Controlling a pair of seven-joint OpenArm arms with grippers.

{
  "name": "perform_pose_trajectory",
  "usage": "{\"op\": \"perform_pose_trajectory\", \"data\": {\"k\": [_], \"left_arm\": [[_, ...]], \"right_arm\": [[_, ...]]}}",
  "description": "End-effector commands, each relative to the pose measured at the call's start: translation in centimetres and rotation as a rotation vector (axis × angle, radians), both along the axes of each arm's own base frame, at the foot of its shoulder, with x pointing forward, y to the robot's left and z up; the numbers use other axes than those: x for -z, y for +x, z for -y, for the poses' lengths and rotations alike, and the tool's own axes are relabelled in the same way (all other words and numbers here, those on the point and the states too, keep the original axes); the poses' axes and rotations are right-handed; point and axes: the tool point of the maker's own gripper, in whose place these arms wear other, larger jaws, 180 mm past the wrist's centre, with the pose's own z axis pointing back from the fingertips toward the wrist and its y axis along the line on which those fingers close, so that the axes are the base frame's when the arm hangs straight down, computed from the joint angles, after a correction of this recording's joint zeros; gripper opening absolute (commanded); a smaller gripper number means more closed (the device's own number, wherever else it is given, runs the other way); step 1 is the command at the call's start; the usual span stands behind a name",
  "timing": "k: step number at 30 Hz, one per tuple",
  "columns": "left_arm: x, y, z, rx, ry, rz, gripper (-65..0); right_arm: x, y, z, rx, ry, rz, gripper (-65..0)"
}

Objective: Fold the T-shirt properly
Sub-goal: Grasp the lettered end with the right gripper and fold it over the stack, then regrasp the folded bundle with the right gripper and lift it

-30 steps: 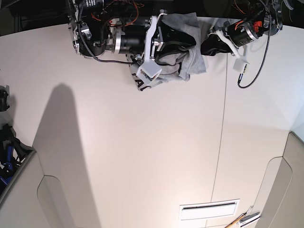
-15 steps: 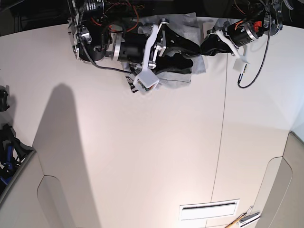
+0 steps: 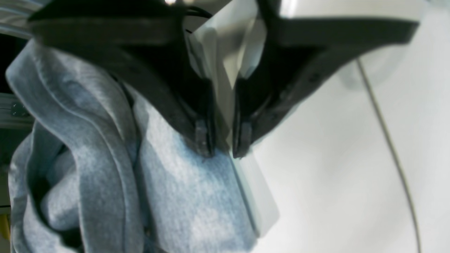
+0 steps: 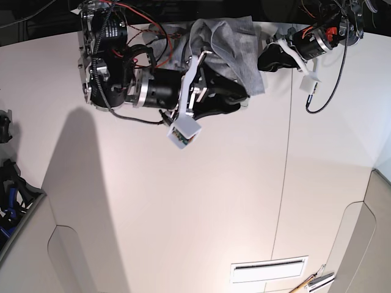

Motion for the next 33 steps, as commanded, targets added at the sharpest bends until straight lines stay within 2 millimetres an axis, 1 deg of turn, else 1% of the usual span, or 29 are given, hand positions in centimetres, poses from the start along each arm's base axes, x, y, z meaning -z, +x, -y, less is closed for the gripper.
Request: {"op": "perform_pose_trajectory", "data": {"k": [1,2,4,6,7,9,11,13,16,19,21,24,26,30,33], "left_arm": [[-0.5,0.3,-0.1,0.005,-0.001,0.023,-54.5],[-0.5,0.3,-0.1,0.003,-0.002,0.025,-54.5],[-0.5,0.4,-0.1,0.002,-0.002,0.027,-54.5],[-0.6,0.5,-0.1,-0.002,-0.003,0.032,-54.5],[-0.6,0.5,-0.1,-0.003,-0.003,0.034,-54.5],[-0.6,0.5,-0.1,-0.003,-0.003,0.035,-54.5],[-0.6,0.5,-0.1,-0.004,-0.004,0.035,-54.5],[-0.7,0.6,-0.1,-0.004,-0.003,0.038,-54.5],[-0.7,0.7,-0.1,-0.004,-0.004,0.038,-54.5],[-0.7,0.7,-0.1,-0.003,-0.003,0.04,-54.5],[-0.7,0.8,-0.1,-0.003,-0.003,0.041,-54.5],[-0.8,0.9,-0.1,-0.004,-0.004,0.043,-54.5],[-0.8,0.9,-0.1,-0.004,-0.004,0.043,-54.5],[-0.8,0.9,-0.1,-0.003,-0.003,0.043,-54.5],[-0.8,0.9,-0.1,-0.003,-0.003,0.043,-54.5]], "right_arm": [[-1.5,1.4,0.7,0.047,0.013,0.06,-61.9],[-1.5,2.3,1.9,0.096,-0.019,0.079,-65.0],[-2.0,3.8,4.3,0.191,-0.034,0.095,-65.0],[-2.4,4.6,6.5,0.267,-0.045,0.108,-65.0],[-2.5,4.7,7.4,0.287,-0.048,0.104,-65.0],[-2.6,4.2,8.6,0.303,-0.032,0.078,-65.0],[-2.1,3.4,9.2,0.315,-0.018,0.042,-65.0],[-1.0,2.4,9.3,0.314,-0.027,0.002,-65.0],[0.5,0.7,8.5,0.291,-0.044,-0.05,-65.0],[1.8,-0.4,7.3,0.283,-0.08,-0.058,-65.0],[2.2,-1.2,5.8,0.252,-0.08,-0.06,-65.0],[2.7,-3.1,2.9,0.15,-0.091,-0.07,-65.0],[3.4,-4.2,1.2,0.092,-0.117,-0.076,-65.0],[5.7,-5.7,-1.6,0.041,-0.182,-0.082,-65.0],[7.6,-6.6,-3.2,0.047,-0.243,-0.123,-65.0]]}}
